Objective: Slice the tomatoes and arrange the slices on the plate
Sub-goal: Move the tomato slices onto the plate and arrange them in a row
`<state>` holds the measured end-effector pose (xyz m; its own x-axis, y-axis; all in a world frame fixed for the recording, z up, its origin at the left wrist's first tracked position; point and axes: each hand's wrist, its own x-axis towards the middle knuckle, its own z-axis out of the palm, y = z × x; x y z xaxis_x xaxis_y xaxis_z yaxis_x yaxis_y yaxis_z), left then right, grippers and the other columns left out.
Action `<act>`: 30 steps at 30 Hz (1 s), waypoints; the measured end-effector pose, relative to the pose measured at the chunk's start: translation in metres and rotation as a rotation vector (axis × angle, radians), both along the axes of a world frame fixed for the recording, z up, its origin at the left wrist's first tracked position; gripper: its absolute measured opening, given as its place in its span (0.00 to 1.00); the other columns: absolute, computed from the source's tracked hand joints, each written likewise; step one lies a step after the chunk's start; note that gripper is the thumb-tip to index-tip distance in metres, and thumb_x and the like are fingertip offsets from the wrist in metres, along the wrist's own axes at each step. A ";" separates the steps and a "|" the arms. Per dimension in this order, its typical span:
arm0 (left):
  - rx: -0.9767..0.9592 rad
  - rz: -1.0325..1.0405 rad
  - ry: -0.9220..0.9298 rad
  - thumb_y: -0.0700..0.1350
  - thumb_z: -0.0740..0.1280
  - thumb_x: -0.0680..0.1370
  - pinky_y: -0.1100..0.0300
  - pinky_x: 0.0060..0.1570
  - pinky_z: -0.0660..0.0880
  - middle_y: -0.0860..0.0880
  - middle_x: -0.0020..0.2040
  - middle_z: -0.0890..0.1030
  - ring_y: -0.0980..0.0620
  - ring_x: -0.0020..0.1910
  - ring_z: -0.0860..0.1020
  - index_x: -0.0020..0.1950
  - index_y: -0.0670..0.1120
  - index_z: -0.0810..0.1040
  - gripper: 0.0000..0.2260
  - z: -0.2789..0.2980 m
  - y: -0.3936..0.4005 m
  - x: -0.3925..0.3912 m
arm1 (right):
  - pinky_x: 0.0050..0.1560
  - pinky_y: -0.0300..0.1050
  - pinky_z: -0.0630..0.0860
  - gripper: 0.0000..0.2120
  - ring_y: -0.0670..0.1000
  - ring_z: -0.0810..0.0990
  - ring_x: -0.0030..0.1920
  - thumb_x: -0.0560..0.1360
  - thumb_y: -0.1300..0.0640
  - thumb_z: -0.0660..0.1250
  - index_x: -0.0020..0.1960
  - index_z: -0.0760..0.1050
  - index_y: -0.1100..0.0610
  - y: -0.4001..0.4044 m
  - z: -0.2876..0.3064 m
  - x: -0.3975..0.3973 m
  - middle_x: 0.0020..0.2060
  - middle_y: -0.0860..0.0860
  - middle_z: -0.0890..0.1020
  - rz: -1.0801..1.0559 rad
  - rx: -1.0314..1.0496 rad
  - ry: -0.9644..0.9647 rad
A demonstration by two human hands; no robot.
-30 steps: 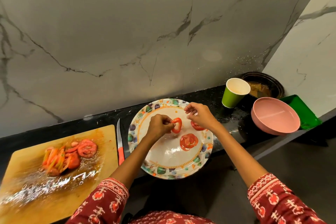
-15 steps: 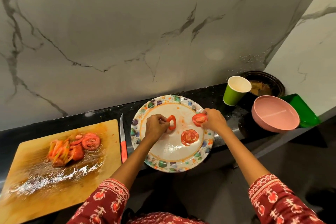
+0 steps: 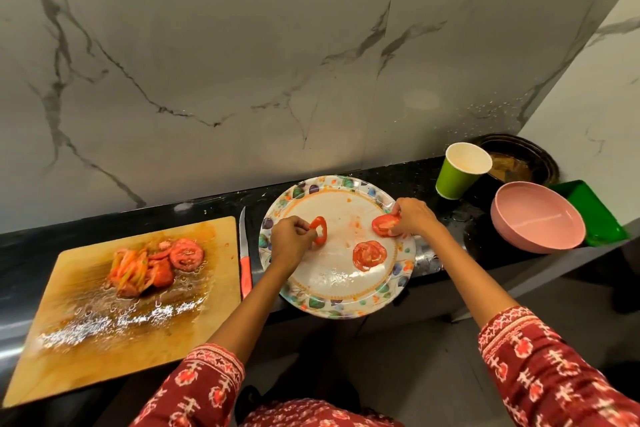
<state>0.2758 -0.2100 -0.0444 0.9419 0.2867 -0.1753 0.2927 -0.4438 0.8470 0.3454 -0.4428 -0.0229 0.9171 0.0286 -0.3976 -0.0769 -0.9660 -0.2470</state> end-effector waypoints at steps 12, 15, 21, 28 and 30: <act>0.190 0.326 0.021 0.46 0.71 0.72 0.59 0.39 0.71 0.49 0.42 0.81 0.50 0.43 0.78 0.45 0.45 0.78 0.06 -0.007 0.037 -0.026 | 0.41 0.36 0.72 0.08 0.49 0.74 0.44 0.71 0.67 0.70 0.47 0.74 0.59 0.040 0.016 0.009 0.44 0.53 0.76 0.093 0.458 -0.146; 0.224 0.350 0.060 0.49 0.70 0.73 0.58 0.39 0.69 0.49 0.43 0.81 0.50 0.45 0.78 0.45 0.46 0.78 0.08 -0.010 0.039 -0.031 | 0.45 0.39 0.75 0.07 0.50 0.75 0.46 0.72 0.65 0.70 0.49 0.77 0.61 0.064 0.019 0.010 0.45 0.52 0.77 0.213 0.479 -0.144; 0.252 0.378 0.082 0.48 0.71 0.73 0.60 0.40 0.67 0.50 0.44 0.81 0.50 0.48 0.78 0.48 0.46 0.78 0.08 -0.007 0.044 -0.035 | 0.46 0.35 0.73 0.08 0.49 0.74 0.47 0.73 0.66 0.68 0.53 0.77 0.61 0.092 0.013 0.008 0.49 0.55 0.78 0.345 0.474 -0.067; 0.333 0.319 0.079 0.49 0.70 0.73 0.58 0.42 0.70 0.47 0.47 0.81 0.47 0.50 0.78 0.53 0.46 0.77 0.11 -0.010 0.044 -0.034 | 0.51 0.38 0.73 0.10 0.48 0.73 0.50 0.75 0.68 0.64 0.55 0.77 0.62 0.098 0.011 0.010 0.54 0.56 0.79 0.460 0.379 -0.023; 0.297 0.283 0.037 0.48 0.70 0.73 0.58 0.42 0.72 0.47 0.48 0.82 0.48 0.49 0.78 0.54 0.45 0.79 0.13 -0.009 0.043 -0.030 | 0.51 0.39 0.73 0.10 0.48 0.73 0.50 0.75 0.68 0.64 0.55 0.77 0.61 0.097 0.013 0.013 0.53 0.55 0.78 0.410 0.407 -0.063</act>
<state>0.2456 -0.1670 -0.0534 0.8134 0.5764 -0.0781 0.4659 -0.5652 0.6808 0.3584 -0.3456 -0.0104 0.8204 0.5255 -0.2253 0.3103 -0.7403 -0.5964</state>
